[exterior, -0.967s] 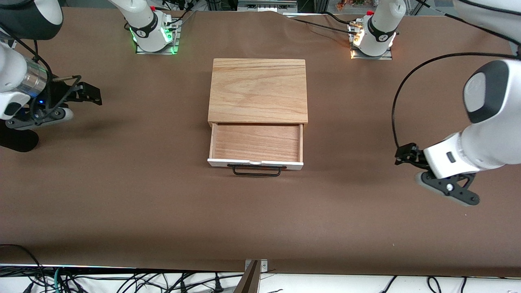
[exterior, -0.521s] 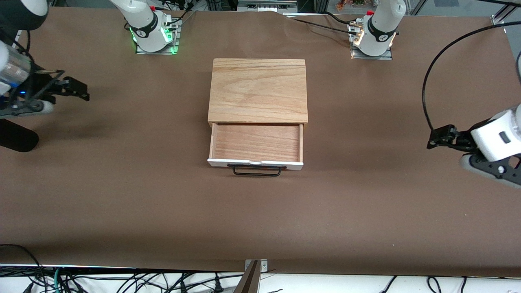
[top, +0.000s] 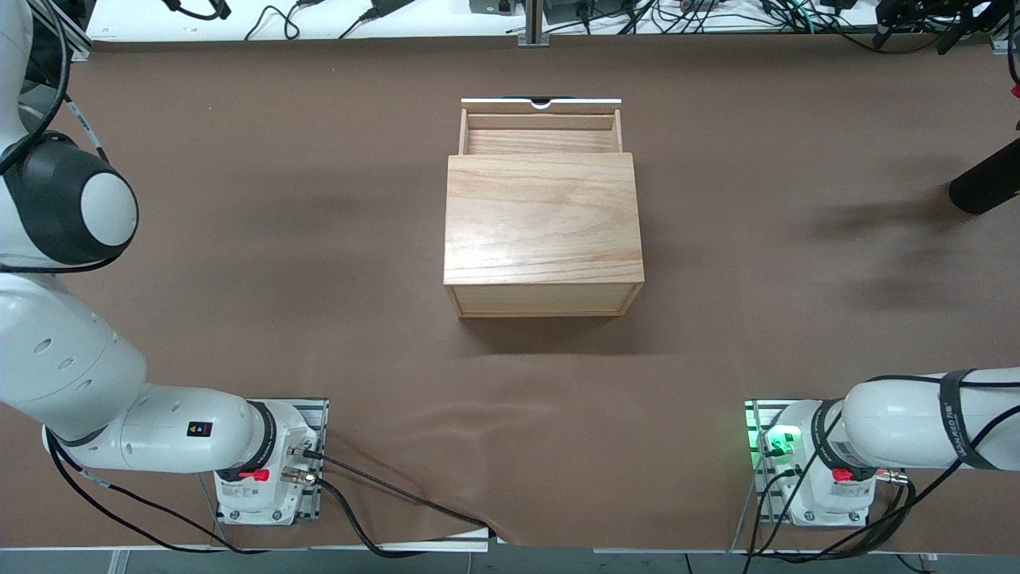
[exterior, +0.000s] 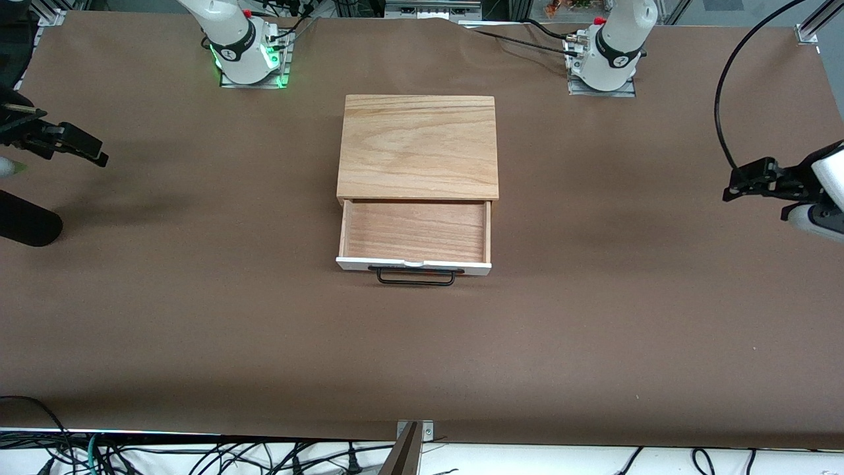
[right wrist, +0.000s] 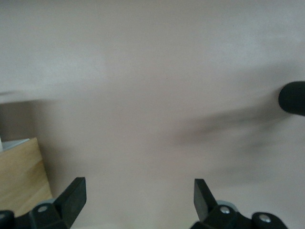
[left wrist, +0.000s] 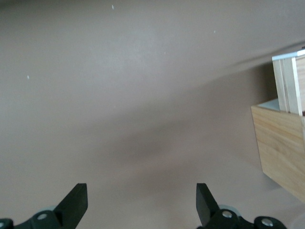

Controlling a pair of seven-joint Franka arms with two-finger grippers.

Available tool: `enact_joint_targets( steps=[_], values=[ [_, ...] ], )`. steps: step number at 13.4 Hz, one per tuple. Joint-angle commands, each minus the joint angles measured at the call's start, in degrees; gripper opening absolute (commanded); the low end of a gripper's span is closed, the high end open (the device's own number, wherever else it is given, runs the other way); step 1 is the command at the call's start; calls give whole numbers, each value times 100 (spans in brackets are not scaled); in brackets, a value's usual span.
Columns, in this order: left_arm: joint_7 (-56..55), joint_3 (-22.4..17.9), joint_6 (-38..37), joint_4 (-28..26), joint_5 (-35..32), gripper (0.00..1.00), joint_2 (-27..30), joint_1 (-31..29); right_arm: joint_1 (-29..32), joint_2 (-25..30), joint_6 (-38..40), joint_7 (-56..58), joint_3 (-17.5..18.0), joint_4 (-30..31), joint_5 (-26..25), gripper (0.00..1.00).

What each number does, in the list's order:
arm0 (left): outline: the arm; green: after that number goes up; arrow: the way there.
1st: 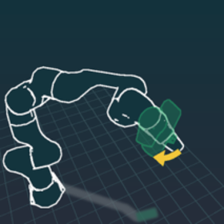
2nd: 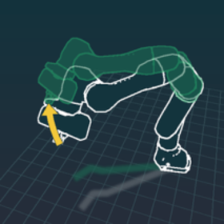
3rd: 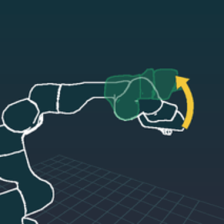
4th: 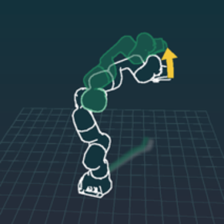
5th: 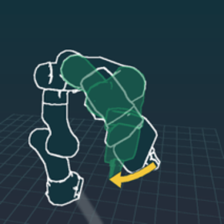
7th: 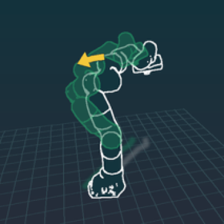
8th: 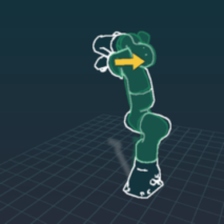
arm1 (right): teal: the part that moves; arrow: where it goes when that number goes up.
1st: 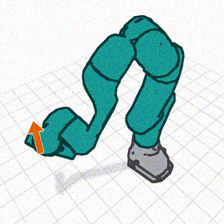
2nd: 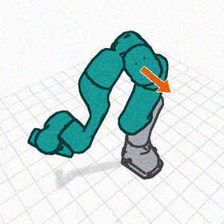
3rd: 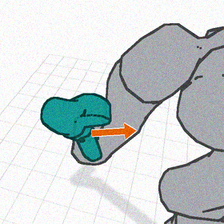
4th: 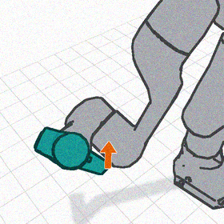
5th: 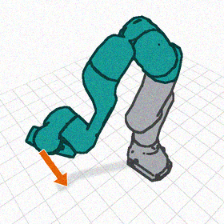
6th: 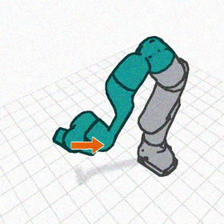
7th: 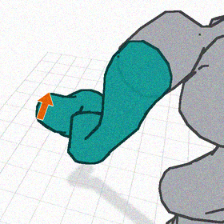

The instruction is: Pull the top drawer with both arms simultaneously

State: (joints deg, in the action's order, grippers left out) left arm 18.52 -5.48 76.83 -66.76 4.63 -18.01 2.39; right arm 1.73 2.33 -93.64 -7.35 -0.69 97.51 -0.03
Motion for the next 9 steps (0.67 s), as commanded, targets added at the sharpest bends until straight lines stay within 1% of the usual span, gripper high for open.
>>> enact_joint_targets(
  steps=[1, 3, 9],
  values=[
    [-24, 55, -168, -320, -190, 100, 315, -11, -50, -21, 65, -162, 8, -91, 38, 100],
    [-33, 47, -273, -320, -199, 100, 324, -11, -50, -118, 65, -126, 8, -161, 47, 100],
    [-33, 64, -221, -398, -313, 100, 368, 86, -41, -136, 65, -161, 78, -153, 56, 100]
  ],
)
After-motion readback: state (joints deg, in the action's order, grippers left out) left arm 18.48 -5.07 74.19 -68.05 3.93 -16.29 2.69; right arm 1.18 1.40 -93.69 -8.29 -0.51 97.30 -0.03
